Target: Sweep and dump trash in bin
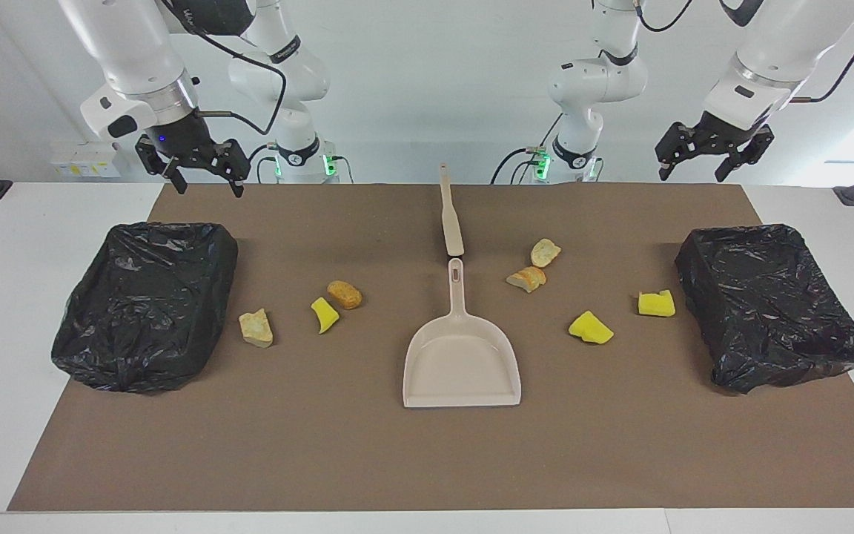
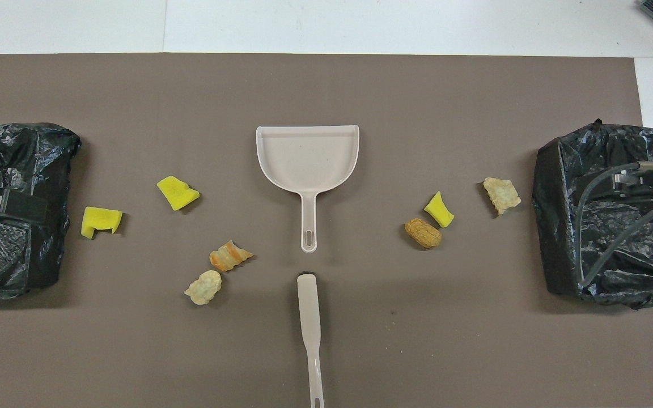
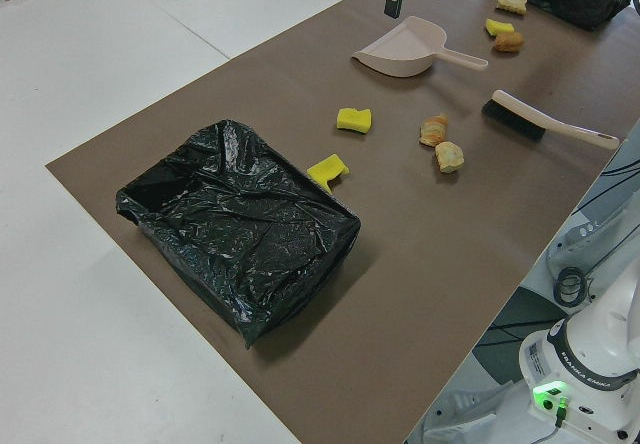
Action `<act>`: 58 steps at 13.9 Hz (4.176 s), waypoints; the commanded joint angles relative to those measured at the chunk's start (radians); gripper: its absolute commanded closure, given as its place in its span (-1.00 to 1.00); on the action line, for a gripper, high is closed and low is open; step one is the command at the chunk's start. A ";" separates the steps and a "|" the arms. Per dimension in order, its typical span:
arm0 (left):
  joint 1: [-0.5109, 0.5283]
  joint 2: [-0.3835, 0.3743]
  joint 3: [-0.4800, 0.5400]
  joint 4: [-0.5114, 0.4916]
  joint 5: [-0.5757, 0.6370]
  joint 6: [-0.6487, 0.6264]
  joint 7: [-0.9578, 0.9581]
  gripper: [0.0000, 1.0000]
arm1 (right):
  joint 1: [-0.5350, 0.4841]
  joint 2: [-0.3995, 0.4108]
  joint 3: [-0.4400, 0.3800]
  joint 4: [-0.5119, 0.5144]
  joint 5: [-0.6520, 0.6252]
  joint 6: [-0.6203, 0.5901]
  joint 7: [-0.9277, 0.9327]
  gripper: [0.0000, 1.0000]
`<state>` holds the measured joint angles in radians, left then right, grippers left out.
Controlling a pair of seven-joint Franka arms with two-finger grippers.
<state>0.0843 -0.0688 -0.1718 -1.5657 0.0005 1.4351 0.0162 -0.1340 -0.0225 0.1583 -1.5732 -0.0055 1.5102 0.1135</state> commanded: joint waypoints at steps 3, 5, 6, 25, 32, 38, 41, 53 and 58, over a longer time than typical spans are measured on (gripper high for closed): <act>0.005 -0.028 -0.005 -0.034 -0.013 0.004 0.013 -1.00 | -0.003 -0.028 0.004 -0.037 0.019 0.025 -0.032 -1.00; -0.005 -0.029 -0.009 -0.033 -0.014 -0.005 0.011 -1.00 | 0.004 -0.040 0.006 -0.059 0.019 0.054 -0.031 -1.00; -0.003 -0.029 -0.009 -0.031 -0.014 -0.007 0.014 -1.00 | 0.004 -0.045 0.006 -0.070 0.019 0.070 -0.032 -1.00; -0.283 -0.186 -0.015 -0.405 -0.074 0.214 -0.280 -1.00 | 0.227 0.189 0.017 -0.102 0.061 0.263 0.004 -1.00; -0.482 -0.261 -0.017 -0.603 -0.108 0.281 -0.478 -1.00 | 0.375 0.315 0.017 -0.088 0.084 0.396 0.225 -1.00; -0.690 -0.272 -0.017 -0.773 -0.128 0.471 -0.647 -1.00 | 0.464 0.391 0.015 -0.045 0.079 0.475 0.380 -1.00; -0.805 -0.247 -0.017 -0.845 -0.132 0.605 -0.758 -1.00 | 0.508 0.429 0.015 -0.044 0.084 0.508 0.440 -1.00; -0.931 -0.118 -0.018 -0.883 -0.184 0.783 -0.932 -1.00 | 0.597 0.504 0.015 -0.021 0.105 0.565 0.505 -0.89; -0.951 -0.098 -0.018 -0.896 -0.205 0.806 -0.978 -1.00 | 0.609 0.503 0.015 -0.022 0.052 0.590 0.503 -0.32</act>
<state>-0.8379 -0.1651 -0.2076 -2.4409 -0.1886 2.2107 -0.9374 0.4671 0.4674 0.1736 -1.6103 0.0824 2.0851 0.5983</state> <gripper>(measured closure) 0.000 0.216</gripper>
